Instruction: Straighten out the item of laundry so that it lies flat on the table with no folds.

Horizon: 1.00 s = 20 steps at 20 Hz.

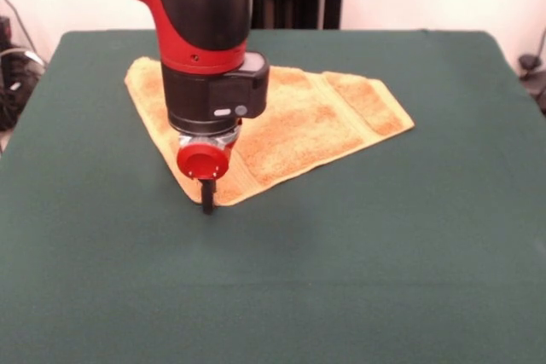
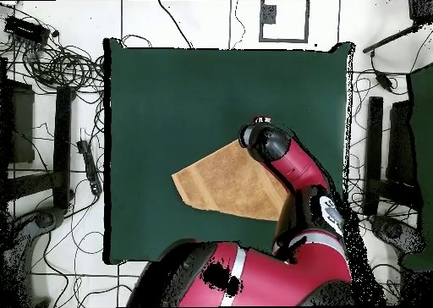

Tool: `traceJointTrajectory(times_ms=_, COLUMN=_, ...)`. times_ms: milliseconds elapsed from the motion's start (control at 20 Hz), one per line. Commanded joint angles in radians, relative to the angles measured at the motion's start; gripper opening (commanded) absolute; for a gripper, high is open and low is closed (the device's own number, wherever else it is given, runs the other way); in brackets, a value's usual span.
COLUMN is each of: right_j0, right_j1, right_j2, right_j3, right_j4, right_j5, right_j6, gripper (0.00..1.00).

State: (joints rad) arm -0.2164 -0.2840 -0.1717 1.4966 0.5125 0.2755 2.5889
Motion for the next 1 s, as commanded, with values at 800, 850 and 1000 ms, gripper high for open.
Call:
traceJointTrajectory(times_ms=800, right_j0=0.052, right_j1=0.132, right_j2=0.089, right_j3=-0.039, right_j4=0.02, right_j5=-0.001, right_j6=0.123, gripper=0.0)
traceJointTrajectory(times_ms=850, right_j0=0.045, right_j1=0.137, right_j2=0.09, right_j3=-0.055, right_j4=0.014, right_j5=-0.004, right_j6=0.111, gripper=0.0)
traceJointTrajectory(times_ms=1000, right_j0=0.04, right_j1=0.133, right_j2=0.064, right_j3=-0.107, right_j4=-0.01, right_j5=0.027, right_j6=0.072, gripper=0.0)
